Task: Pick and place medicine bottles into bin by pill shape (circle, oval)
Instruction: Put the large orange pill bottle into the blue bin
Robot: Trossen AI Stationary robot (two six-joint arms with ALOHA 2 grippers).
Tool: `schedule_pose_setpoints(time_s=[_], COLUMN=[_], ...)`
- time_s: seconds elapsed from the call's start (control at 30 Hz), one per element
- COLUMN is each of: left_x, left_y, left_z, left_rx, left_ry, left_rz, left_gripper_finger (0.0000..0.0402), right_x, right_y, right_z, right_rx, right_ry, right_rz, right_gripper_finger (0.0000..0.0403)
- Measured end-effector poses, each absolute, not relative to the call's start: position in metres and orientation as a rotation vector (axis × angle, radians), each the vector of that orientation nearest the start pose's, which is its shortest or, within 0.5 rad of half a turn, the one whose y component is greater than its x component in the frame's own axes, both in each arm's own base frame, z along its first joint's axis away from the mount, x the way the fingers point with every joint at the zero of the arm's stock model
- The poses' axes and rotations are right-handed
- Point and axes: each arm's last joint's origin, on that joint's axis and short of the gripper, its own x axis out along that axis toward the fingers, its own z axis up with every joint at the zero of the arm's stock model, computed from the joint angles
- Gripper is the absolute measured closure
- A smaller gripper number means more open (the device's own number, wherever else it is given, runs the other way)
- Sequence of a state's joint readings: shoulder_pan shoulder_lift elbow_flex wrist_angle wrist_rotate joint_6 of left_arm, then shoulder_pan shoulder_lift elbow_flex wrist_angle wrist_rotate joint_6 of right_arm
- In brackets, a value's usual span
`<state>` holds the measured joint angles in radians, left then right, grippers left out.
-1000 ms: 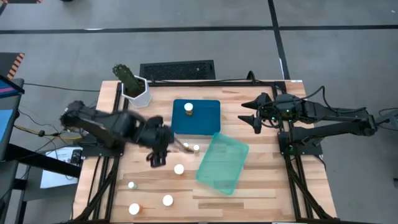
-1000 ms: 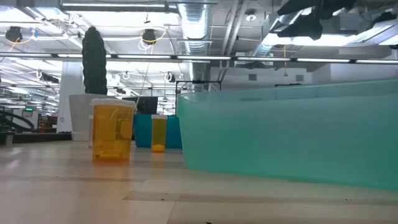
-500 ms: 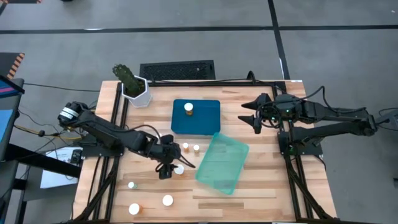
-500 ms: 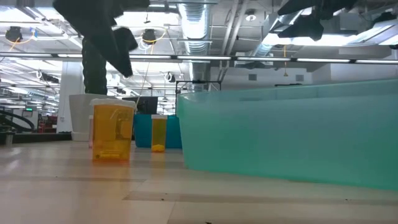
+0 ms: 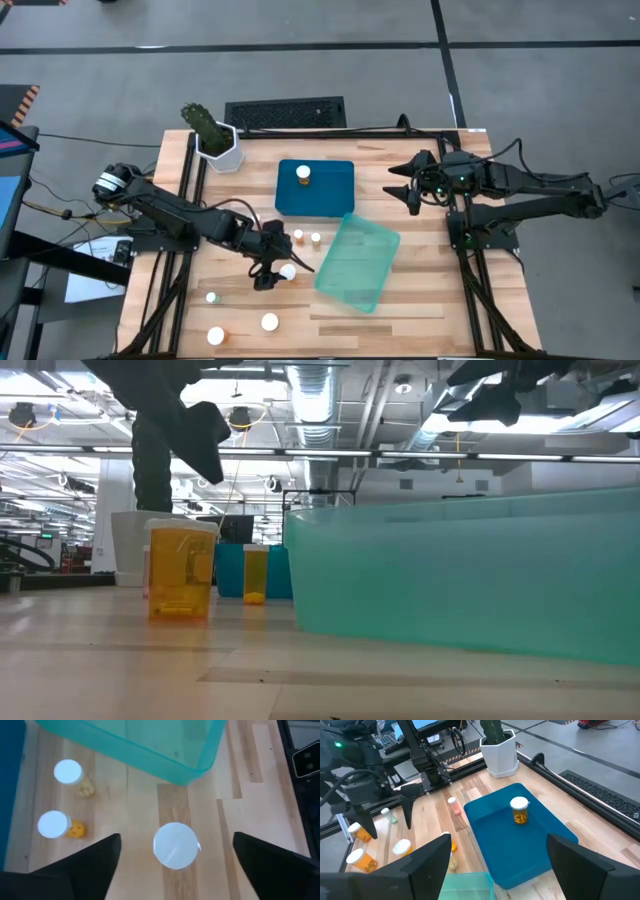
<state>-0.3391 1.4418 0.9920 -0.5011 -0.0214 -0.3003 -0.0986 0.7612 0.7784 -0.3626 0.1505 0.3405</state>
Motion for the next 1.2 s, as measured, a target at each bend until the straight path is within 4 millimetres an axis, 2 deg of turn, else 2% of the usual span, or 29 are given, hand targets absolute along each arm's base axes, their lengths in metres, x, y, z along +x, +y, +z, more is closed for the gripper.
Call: schedule_pose_setpoints(time_s=[0.1, 0.3, 0.57, 0.73, 1.07, 1.2], left_x=[0.273, 0.277, 0.290, 0.294, 0.296, 0.298], left_y=[-0.095, -0.097, -0.112, -0.115, -0.113, -0.116], left_z=[0.234, 0.230, 0.199, 0.185, 0.181, 0.175], left_rx=[-0.097, -0.092, -0.039, -0.005, 0.018, 0.006], left_ry=[0.968, 0.967, 1.054, 1.099, 1.102, 1.125], left_rz=[-0.139, -0.137, -0.173, -0.151, -0.147, -0.194], left_gripper_finger=[0.0004, 0.0014, 0.0017, 0.0017, 0.0018, 0.0039], right_x=[0.162, 0.162, 0.161, 0.161, 0.161, 0.161], right_y=[-0.020, -0.020, -0.020, -0.020, -0.020, -0.020], right_z=[0.317, 0.317, 0.315, 0.315, 0.314, 0.314], right_rx=[0.326, 0.327, 0.326, 0.326, 0.325, 0.325], right_ry=[0.301, 0.304, 0.330, 0.330, 0.340, 0.339], right_rz=[-0.303, -0.301, -0.305, -0.305, -0.307, -0.307], right_gripper_finger=[0.0069, 0.0069, 0.0069, 0.0069, 0.0069, 0.0069])
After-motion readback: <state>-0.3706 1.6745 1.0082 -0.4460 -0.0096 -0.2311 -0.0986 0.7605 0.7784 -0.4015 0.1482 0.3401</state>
